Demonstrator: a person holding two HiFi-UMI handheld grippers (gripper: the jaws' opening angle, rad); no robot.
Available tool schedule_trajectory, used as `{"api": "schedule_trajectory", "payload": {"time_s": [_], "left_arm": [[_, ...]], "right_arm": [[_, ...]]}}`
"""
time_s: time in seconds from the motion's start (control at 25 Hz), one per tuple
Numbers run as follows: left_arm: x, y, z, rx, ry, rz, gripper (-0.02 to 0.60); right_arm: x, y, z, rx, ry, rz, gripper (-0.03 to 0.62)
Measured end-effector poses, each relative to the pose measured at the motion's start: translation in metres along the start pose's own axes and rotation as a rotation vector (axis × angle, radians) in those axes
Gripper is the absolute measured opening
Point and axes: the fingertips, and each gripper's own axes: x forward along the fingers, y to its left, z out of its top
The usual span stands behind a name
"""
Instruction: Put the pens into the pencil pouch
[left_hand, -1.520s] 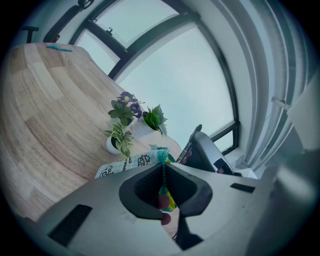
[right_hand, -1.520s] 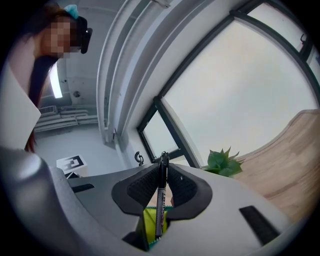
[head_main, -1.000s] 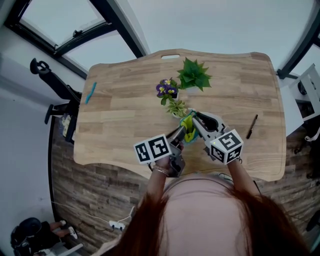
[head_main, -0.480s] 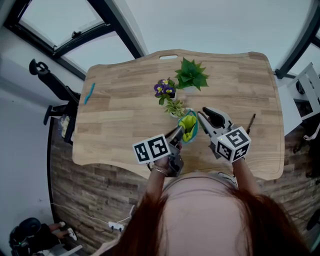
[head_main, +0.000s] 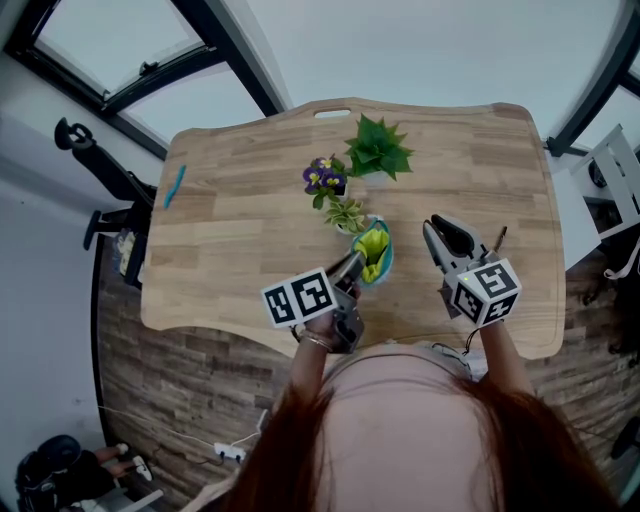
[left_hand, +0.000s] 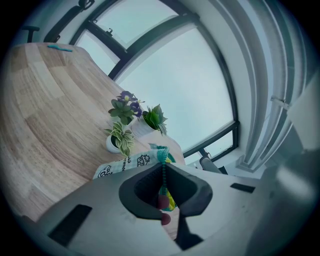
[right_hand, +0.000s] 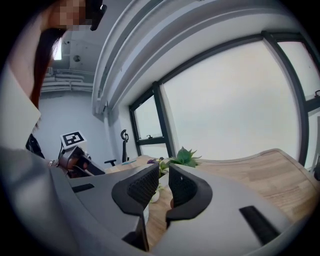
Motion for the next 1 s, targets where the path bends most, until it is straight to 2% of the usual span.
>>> {"api": "schedule_trajectory", "payload": {"time_s": [0.76, 1.0], "left_arm": [[0.002, 0.002, 0.002, -0.017, 0.0, 0.009, 0.012], [0.003, 0.004, 0.001, -0.033, 0.003, 0.012, 0.011]], "right_arm": [[-0.051, -0.107, -0.074, -0.033, 0.267, -0.248, 0.052], [-0.066, -0.141, -0.098, 0.002, 0.355, -0.344, 0.054]]}}
